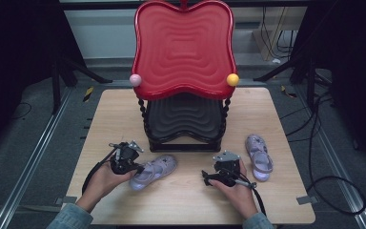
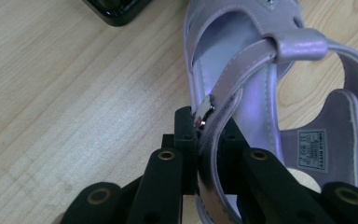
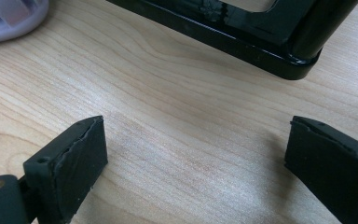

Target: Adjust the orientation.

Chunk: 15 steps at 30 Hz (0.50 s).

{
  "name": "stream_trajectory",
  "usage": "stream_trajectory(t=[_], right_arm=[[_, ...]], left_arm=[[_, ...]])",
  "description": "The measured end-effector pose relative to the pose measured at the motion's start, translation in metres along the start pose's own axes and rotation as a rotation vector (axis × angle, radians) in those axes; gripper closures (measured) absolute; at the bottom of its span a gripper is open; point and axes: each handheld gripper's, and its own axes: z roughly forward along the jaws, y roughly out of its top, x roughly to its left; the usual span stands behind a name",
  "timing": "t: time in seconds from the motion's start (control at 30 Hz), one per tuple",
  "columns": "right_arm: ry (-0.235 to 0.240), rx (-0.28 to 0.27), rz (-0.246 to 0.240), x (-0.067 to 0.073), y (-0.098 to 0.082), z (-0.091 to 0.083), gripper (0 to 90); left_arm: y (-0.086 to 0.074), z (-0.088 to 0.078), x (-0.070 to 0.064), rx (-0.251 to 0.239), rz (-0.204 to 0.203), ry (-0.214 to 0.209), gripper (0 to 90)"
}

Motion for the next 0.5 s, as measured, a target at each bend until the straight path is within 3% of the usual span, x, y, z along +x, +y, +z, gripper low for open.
stream_trajectory(t=[0.1, 0.23, 0.37, 0.5], right_arm=[[0.000, 0.000, 0.000, 0.000, 0.000, 0.000, 5.7], [0.000, 0.000, 0.000, 0.000, 0.000, 0.000, 5.7], [0.000, 0.000, 0.004, 0.000, 0.000, 0.000, 5.7], [-0.001, 0.000, 0.002, 0.000, 0.000, 0.000, 5.8]], left_arm=[[-0.002, 0.000, 0.000, 0.003, 0.001, -0.011, 81.9], [-0.005, 0.004, -0.002, 0.040, 0.012, 0.007, 81.2], [-0.007, 0.002, -0.004, 0.037, 0.011, 0.015, 77.7], [-0.008, -0.013, -0.007, 0.003, 0.010, 0.056, 69.5]])
